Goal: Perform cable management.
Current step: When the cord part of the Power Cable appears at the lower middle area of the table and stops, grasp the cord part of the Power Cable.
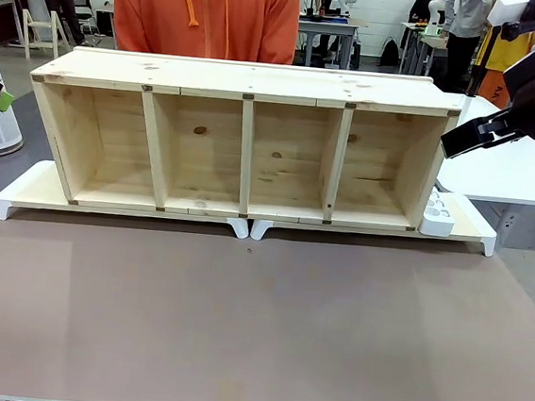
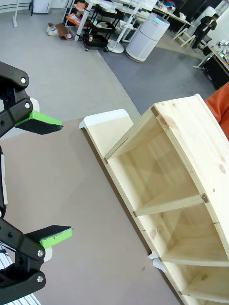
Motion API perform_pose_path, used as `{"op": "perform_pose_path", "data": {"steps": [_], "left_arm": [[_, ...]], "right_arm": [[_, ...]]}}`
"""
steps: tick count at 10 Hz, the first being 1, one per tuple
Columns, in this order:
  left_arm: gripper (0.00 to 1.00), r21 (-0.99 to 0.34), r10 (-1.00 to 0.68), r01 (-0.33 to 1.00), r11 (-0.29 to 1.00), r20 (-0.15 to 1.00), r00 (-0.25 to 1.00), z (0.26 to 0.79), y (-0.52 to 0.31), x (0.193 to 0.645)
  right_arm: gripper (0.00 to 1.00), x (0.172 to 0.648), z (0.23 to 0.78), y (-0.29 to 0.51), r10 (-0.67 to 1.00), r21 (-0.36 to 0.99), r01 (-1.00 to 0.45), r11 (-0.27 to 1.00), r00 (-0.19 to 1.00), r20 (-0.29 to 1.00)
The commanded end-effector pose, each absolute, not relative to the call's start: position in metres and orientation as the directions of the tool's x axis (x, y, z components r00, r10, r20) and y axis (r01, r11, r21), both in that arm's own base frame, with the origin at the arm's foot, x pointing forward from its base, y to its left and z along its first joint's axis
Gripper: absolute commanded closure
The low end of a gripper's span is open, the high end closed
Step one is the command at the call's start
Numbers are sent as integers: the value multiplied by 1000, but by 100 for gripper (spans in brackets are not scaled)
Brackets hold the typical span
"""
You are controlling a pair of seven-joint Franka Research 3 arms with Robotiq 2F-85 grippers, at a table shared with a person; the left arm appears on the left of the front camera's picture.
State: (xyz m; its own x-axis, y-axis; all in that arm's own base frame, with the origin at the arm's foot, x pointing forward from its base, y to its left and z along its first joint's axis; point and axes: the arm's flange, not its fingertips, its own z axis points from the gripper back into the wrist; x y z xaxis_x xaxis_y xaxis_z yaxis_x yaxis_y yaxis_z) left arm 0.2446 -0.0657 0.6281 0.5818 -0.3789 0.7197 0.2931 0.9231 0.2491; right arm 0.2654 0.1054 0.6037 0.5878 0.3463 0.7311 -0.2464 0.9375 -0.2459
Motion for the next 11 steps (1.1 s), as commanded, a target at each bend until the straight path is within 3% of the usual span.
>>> {"op": "perform_pose_path", "data": {"steps": [1,11], "left_arm": [[0,252,-379,290,923,723,577,629,-66,244],[0,252,-379,290,923,723,577,629,-66,244]], "right_arm": [[0,265,604,104,344,-247,-242,938,589,731],[0,265,604,104,344,-247,-242,938,589,731]]}}
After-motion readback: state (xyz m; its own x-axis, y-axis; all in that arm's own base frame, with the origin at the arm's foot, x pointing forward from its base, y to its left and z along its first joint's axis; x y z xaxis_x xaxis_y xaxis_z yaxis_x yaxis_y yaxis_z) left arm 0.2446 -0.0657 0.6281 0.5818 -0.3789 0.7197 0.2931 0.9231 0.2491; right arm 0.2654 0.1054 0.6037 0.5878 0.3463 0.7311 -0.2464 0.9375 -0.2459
